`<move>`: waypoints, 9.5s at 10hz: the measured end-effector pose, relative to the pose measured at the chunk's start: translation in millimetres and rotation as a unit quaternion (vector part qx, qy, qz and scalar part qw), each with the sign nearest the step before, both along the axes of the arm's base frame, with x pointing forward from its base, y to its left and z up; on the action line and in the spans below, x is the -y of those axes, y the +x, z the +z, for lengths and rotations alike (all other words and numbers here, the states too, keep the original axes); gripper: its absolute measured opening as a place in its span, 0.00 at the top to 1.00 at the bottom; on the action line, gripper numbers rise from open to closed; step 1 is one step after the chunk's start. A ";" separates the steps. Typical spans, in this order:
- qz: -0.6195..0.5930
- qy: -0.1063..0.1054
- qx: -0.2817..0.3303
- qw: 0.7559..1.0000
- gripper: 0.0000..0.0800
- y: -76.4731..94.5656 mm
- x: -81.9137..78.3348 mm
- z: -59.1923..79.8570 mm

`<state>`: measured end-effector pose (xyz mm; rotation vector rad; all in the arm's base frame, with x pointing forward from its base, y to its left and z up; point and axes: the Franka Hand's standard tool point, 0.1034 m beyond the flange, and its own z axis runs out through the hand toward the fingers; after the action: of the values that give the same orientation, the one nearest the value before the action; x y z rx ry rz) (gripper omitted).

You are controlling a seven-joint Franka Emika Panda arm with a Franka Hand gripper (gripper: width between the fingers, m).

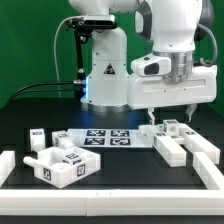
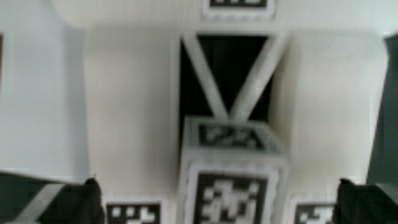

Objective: Assemble chair

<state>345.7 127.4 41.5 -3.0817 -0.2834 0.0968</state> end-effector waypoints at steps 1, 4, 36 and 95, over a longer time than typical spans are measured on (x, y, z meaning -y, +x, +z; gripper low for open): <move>0.000 0.000 -0.001 1.000 0.19 -2.6 -3.0 -2.3; 0.001 0.000 0.000 1.000 0.44 -2.9 -3.3 -5.0; 0.256 0.026 -0.026 0.966 0.20 46.7 179.6 4.0; 0.145 -0.025 0.066 0.987 0.65 88.4 139.9 33.8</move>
Offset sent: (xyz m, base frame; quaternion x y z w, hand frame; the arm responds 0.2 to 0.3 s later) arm 0.0000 0.0000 0.0000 0.0000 0.0000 0.0000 1.0000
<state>434.1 -12.5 75.3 -3.0763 -0.7463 -0.0922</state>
